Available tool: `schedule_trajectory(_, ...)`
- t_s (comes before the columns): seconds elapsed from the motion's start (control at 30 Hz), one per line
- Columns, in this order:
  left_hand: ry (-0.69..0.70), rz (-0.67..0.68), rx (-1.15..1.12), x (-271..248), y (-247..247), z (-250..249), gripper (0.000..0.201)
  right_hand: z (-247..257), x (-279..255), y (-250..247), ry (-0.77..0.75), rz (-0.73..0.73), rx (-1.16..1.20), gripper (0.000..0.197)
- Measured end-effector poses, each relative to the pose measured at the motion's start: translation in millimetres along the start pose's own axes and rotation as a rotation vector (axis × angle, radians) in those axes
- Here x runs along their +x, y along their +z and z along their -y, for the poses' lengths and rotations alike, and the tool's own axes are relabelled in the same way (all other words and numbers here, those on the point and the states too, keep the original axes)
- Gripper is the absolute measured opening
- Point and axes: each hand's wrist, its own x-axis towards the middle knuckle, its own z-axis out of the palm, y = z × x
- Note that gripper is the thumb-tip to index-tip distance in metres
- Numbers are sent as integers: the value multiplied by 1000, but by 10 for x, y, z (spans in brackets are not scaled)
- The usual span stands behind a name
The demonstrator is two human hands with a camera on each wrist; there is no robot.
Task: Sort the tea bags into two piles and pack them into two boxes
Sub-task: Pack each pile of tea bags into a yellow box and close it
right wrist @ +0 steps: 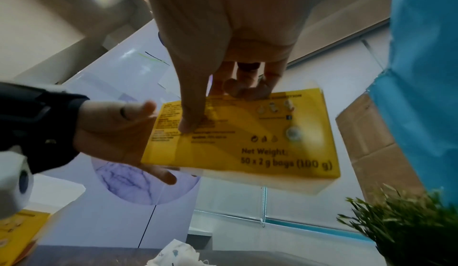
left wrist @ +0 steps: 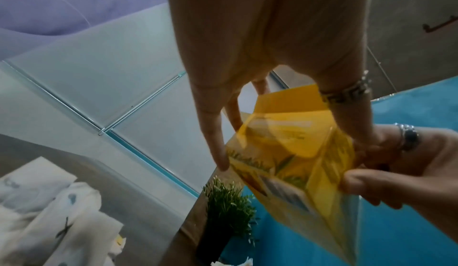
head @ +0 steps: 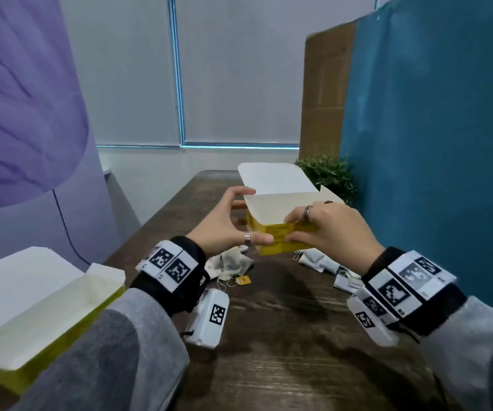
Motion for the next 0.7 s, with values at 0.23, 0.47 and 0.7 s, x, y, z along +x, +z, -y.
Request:
schedule_trajectory(0.23, 39, -5, -6, 95, 146, 259, 62, -300, -153, 13, 178, -2, 469, 10)
schedule_trajectory(0.47, 27, 13, -230, 95, 107, 577, 76, -640, -191, 42, 572, 260, 741, 38)
schedule_trajectory(0.7, 18, 78, -322, 189, -38, 744, 95, -717, -79, 228, 703, 278, 1262, 36)
